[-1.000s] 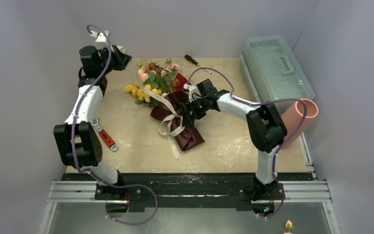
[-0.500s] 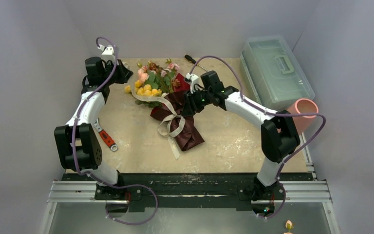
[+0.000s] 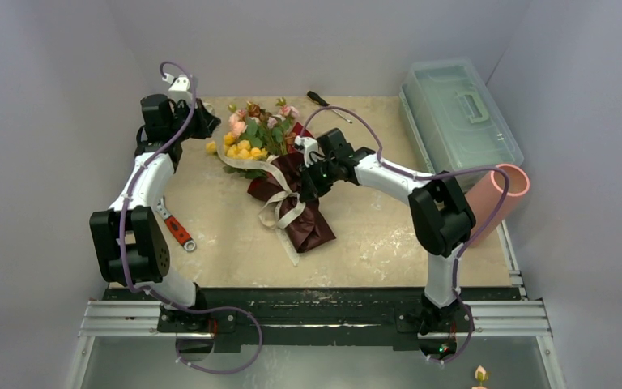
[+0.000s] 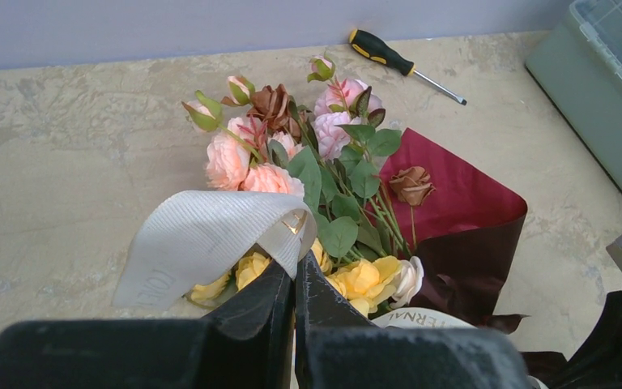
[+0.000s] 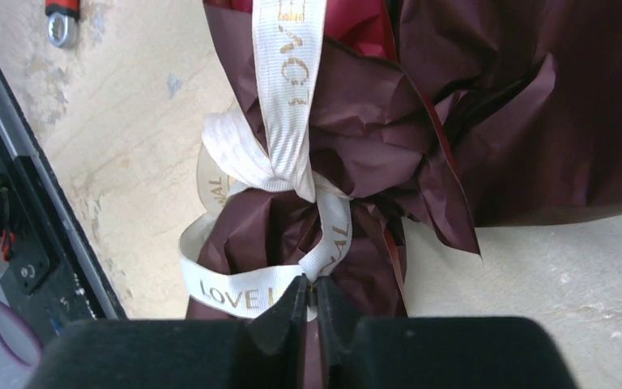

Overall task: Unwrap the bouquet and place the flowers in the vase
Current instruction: Untie the ribbon from the wrapping paper.

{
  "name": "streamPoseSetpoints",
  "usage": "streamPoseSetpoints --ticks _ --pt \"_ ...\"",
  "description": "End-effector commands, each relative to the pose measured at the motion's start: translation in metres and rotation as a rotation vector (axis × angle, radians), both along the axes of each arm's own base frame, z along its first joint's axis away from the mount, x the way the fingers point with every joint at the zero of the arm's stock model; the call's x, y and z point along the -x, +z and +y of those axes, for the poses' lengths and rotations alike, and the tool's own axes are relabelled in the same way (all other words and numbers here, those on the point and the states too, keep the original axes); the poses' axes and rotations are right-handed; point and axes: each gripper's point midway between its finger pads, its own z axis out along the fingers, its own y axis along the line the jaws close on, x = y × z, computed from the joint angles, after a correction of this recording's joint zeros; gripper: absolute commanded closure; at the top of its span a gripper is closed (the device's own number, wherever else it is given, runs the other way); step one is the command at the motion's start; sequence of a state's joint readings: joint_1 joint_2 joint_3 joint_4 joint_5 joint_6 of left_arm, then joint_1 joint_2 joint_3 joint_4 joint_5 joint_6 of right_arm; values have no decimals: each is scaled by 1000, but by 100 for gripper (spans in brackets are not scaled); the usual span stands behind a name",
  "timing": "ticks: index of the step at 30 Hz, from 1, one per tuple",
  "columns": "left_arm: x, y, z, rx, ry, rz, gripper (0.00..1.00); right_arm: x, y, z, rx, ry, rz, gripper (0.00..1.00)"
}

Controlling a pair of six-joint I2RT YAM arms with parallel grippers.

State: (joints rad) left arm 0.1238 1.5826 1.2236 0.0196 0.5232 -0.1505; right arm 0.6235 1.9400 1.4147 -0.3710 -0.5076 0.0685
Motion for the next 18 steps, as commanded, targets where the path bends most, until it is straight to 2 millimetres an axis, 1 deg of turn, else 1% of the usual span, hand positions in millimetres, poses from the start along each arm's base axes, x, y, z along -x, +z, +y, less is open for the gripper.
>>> streamPoseSetpoints --ticks 1,7,12,15,18 --pt "-1 23 7 -45 11 -76 100 -10 43 8 -50 17 -93 99" --pt "-5 17 9 -53 16 -69 100 -3 82 3 -89 40 -167 100" --pt "-11 11 15 -75 32 -58 100 -1 110 -11 -106 24 -217 100" --pt "-13 7 26 -86 60 -42 100 -8 121 -28 -101 -21 -236 100" --pt "-13 6 41 -89 87 -36 100 -16 128 -54 -91 -52 -245 100"
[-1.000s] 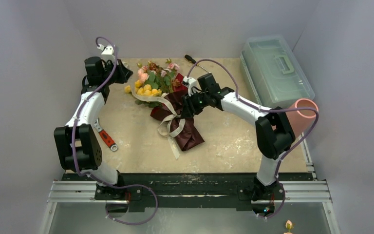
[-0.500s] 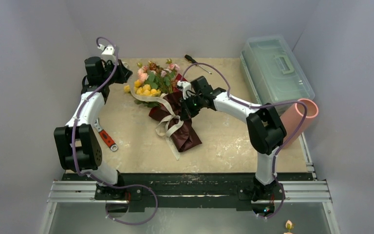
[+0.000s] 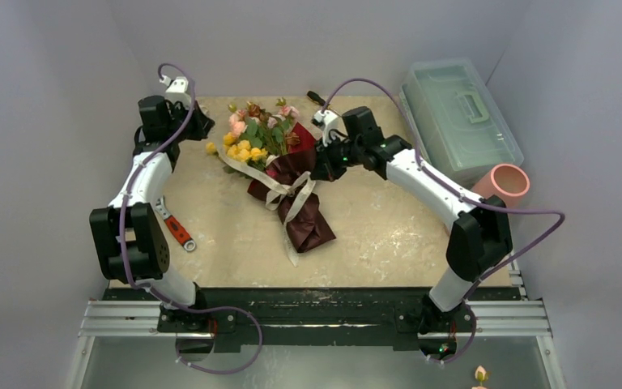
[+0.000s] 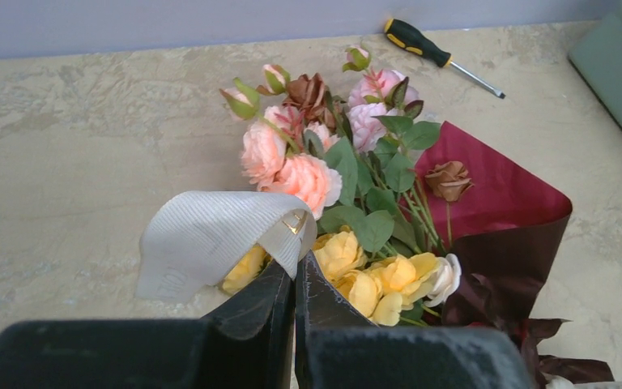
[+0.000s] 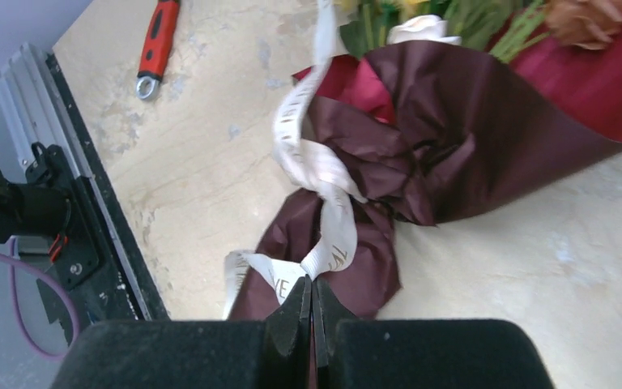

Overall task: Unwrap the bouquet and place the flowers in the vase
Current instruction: Untie the ribbon from the wrapping paper.

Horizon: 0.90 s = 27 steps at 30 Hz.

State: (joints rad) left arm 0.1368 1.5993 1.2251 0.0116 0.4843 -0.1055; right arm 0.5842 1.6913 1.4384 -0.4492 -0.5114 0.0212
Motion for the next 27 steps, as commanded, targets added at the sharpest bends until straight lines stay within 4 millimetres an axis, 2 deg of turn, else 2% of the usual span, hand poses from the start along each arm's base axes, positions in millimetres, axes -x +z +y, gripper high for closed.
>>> streamPoseSetpoints --ticks 1,10,14,20,27 --pt "-8 17 31 -42 58 -47 100 -18 21 -40 15 -60 -45 100" --pt "-9 27 76 -54 119 -56 100 -13 4 -110 157 -103 -46 100" --pt "-3 33 96 -70 146 -51 100 -23 3 -139 207 -154 -73 100" --pt "18 29 121 -146 187 -6 100 -37 -5 -177 296 -212 -93 100" --pt "49 13 162 -199 281 67 100 -38 -9 -205 353 -248 -97 100"
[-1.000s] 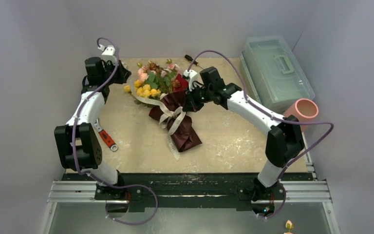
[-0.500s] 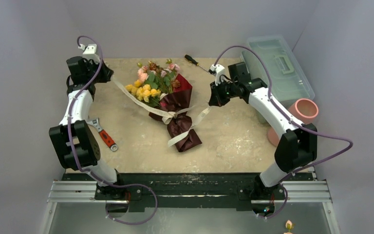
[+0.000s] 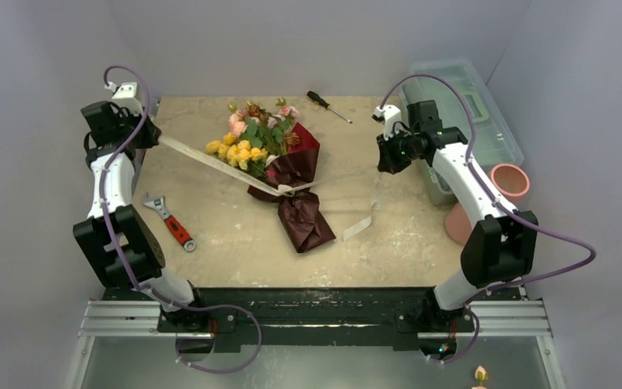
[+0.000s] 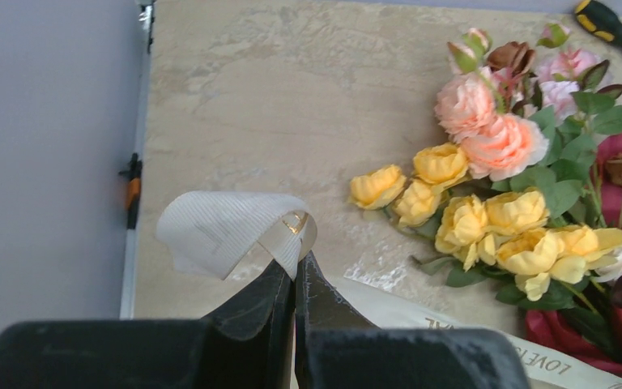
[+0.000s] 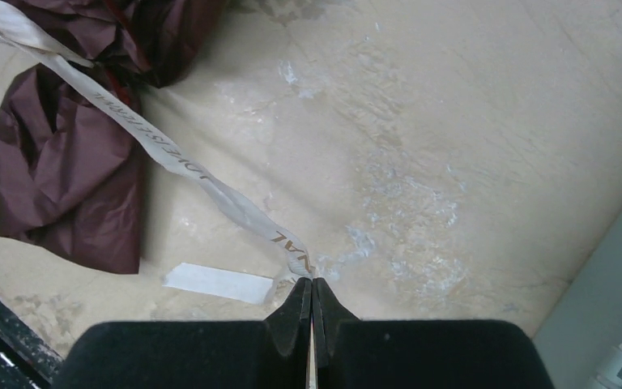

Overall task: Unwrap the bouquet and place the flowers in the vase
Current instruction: Untie the ribbon from the wrapping paper.

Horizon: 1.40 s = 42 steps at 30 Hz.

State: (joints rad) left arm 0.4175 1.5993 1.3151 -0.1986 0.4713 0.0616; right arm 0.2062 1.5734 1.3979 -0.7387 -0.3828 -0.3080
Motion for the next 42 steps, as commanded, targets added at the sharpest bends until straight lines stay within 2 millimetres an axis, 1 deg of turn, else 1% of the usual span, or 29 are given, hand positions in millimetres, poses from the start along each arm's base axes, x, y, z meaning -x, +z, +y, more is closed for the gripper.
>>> streamPoseSetpoints --ticks 1,3,8,11,16,18,20,22,23,24,25,26,27,28,30,31,32,34,36,38,40,41,42 --pt "26 15 28 -86 51 -2 100 3 7 -22 66 -7 -42 100" --pt "33 14 33 -105 52 5 100 3 6 -30 78 -18 -41 100" --pt "48 15 35 -183 16 21 100 5 4 -48 117 -53 -51 100" --pt "57 11 36 -232 -1 43 100 5 2 -59 138 -76 -54 100" --pt "67 -14 31 -252 -47 97 100 10 -11 -68 180 -78 -29 100" --pt "73 -22 25 -264 -94 110 100 11 -17 -75 221 -87 -27 100" --pt "82 -33 8 -270 -210 119 100 13 -19 -78 242 -77 -29 100" --pt "90 -39 -8 -270 -307 109 100 15 -17 -76 236 -58 -23 100" --pt "95 -41 -17 -268 -359 103 100 18 -17 -75 234 -53 -4 92" --pt "100 -42 -27 -259 -415 99 100 22 -15 -68 202 -33 16 76" --pt "106 -41 -36 -259 -474 94 83 25 -12 -61 169 -14 33 57" --pt "112 -39 -45 -254 -534 82 56 28 -11 -56 143 -5 51 44" --pt "118 -36 -54 -247 -585 72 40 29 -7 -51 119 8 54 37" --pt "124 -30 -64 -242 -639 48 32 31 -3 -44 90 31 53 33" --pt "134 -15 -81 -251 -729 -24 21 35 6 -31 23 72 40 26" --pt "138 -8 -91 -264 -771 -66 11 37 11 -22 -22 99 37 23" --pt "140 -2 -104 -284 -814 -100 4 38 15 -12 -68 130 33 21" --pt "143 5 -133 -327 -900 -149 1 43 19 13 -149 204 38 16" --pt "142 4 -168 -358 -994 -188 0 45 16 43 -191 287 31 15" --pt "135 6 -206 -293 -1009 -219 0 44 8 71 -228 356 16 15" --pt "132 1 -247 -267 -1038 -245 0 40 1 98 -284 403 20 17" --pt "132 -2 -267 -271 -1051 -263 0 36 -1 111 -315 421 29 18" --pt "133 -4 -285 -269 -1063 -277 0 31 -7 123 -337 437 57 19"
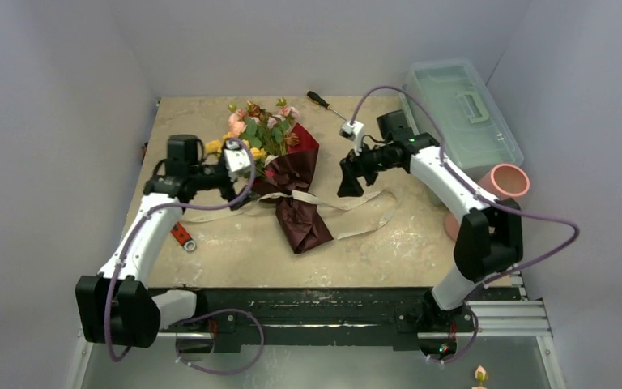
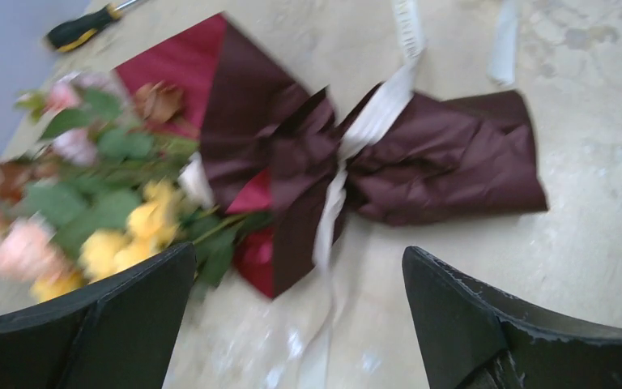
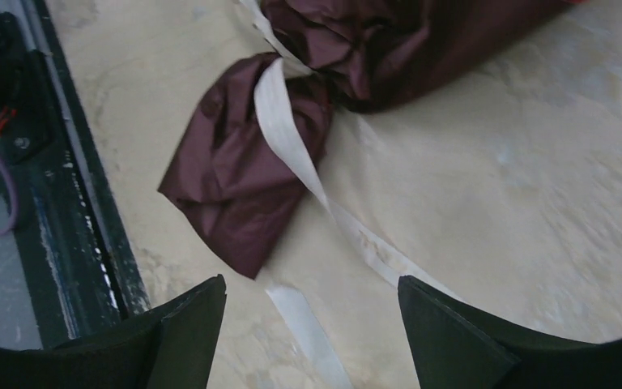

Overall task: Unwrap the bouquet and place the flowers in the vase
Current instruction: Untie the ribbon from the wrapping paper.

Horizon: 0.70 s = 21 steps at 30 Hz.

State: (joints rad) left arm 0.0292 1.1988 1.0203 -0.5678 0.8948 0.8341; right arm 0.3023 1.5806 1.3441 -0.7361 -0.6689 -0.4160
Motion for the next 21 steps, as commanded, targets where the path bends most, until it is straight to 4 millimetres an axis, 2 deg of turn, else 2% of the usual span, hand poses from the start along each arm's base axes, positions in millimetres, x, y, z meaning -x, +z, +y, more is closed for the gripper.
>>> streamPoseSetpoints --ticks 1,4,7,10,14,17,21 --pt "-7 -1 -72 82 -50 -60 0 -18 -5 65 -174 122 40 20" --pt "-7 -20 -105 45 -83 -85 0 -26 -11 87 -201 174 71 23" --pt "-12 -35 -129 37 -103 -91 0 -26 -26 95 -194 215 102 23" --pt "-14 -48 -145 30 -110 -81 0 -26 -46 97 -170 224 129 23" --pt "-17 -63 -150 -5 -107 -90 0 -29 -60 99 -162 229 157 24" --pt "-24 -77 -149 -43 -94 -83 0 -28 -64 102 -173 245 184 31" --pt "-28 -91 -149 -63 -83 -53 0 -6 -71 101 -186 291 284 38"
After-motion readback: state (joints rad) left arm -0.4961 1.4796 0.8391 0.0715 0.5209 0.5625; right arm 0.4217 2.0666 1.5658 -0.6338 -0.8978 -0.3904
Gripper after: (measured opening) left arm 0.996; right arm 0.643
